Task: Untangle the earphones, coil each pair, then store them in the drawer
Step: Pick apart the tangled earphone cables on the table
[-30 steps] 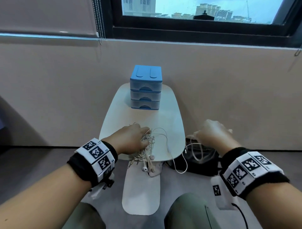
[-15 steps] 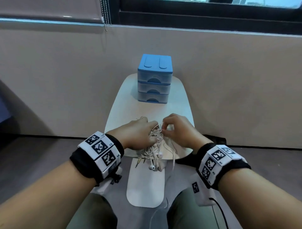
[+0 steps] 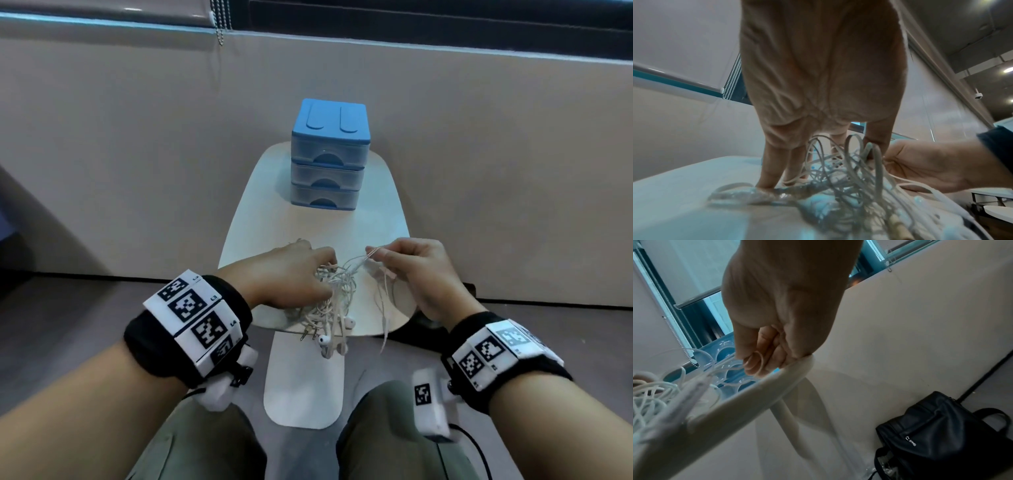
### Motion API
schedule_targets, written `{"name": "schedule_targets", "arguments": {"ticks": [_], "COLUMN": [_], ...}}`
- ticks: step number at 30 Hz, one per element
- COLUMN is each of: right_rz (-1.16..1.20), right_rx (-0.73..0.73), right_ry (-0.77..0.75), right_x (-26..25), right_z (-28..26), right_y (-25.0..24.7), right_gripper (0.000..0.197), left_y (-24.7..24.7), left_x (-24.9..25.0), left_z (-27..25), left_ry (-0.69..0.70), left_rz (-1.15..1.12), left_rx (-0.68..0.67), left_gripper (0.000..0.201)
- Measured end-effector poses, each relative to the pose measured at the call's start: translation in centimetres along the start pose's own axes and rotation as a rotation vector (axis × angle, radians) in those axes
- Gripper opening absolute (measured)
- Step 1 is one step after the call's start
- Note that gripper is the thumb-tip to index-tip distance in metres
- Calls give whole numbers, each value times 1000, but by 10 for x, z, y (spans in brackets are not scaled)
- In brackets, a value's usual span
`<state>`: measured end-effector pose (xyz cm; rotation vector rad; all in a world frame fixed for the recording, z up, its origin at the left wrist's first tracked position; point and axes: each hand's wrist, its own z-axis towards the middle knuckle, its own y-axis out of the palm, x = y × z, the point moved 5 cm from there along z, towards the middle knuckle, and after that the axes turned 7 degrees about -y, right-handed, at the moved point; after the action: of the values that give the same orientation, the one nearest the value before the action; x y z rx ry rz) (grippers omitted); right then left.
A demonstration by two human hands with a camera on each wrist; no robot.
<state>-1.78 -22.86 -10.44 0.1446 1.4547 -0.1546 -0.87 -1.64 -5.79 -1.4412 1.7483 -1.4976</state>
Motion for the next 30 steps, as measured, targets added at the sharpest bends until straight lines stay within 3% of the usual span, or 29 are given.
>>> {"name": "schedule_targets", "arguments": {"ticks": [5, 8, 14, 17, 27, 30], "right_rz": [271, 301, 330, 298, 243, 207], "right_rx": [295, 453, 552, 576, 570, 520], "right_ry": [75, 111, 161, 158, 269, 253], "right_x": [3, 5, 1, 0, 0, -5], "right_z": [5, 7, 7, 6, 6, 5], "right_y": [-8, -11, -5, 0, 3, 4], "right_gripper": [28, 25, 25, 24, 26, 28], "left_y": [-3, -7, -16, -27, -84, -74], "left_x": [3, 3, 1, -5, -27, -35], "left_z": [0, 0, 2, 4, 8, 14], "left_ry": [92, 114, 168, 217, 173, 115], "left_rz": [-38, -77, -79, -305, -377, -345], "left_rx": [34, 55, 10, -83, 401, 419], "left_gripper": [31, 20, 14, 18, 13, 28]}}
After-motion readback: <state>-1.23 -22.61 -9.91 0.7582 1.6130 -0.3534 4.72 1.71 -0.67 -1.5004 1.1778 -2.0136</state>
